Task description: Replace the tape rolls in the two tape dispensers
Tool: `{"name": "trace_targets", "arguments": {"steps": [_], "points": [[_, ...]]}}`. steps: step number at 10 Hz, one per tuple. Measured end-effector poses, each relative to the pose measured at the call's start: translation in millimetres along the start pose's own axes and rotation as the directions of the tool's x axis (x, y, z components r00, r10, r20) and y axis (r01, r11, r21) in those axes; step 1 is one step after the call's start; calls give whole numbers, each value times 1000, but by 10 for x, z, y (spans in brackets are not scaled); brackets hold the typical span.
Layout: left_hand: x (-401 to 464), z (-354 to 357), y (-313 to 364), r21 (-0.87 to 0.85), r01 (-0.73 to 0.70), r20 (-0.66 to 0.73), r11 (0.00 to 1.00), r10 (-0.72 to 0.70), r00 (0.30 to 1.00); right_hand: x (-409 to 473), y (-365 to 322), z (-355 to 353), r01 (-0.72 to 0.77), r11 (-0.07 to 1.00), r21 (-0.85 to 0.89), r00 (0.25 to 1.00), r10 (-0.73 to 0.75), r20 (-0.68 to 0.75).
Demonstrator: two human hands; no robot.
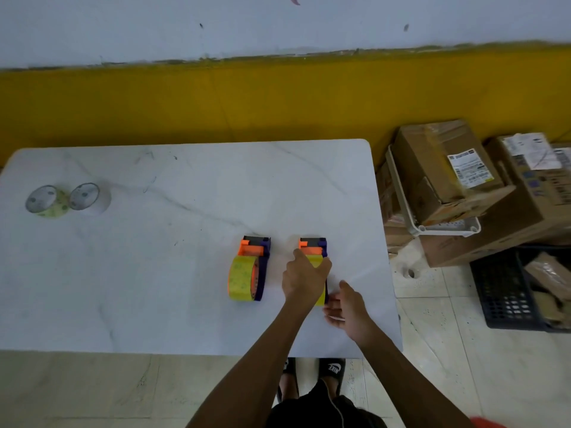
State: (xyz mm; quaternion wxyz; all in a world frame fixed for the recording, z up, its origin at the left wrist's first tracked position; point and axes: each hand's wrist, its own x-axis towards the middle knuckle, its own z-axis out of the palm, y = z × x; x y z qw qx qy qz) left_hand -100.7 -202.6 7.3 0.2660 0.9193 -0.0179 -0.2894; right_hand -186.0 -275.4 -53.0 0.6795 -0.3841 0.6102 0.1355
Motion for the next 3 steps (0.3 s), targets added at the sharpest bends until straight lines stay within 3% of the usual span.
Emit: {"name": "trace_targets", "arguments": {"steps": [2,3], "points": [[-14,-76,28,37,42,69,998,-44,997,-142,-185,13,56,998,-4,996,-56,-72],[-44,-165,14,41,58,126,997,-62,990,-285,-373,58,198,980,-23,974,-199,-110]]}}
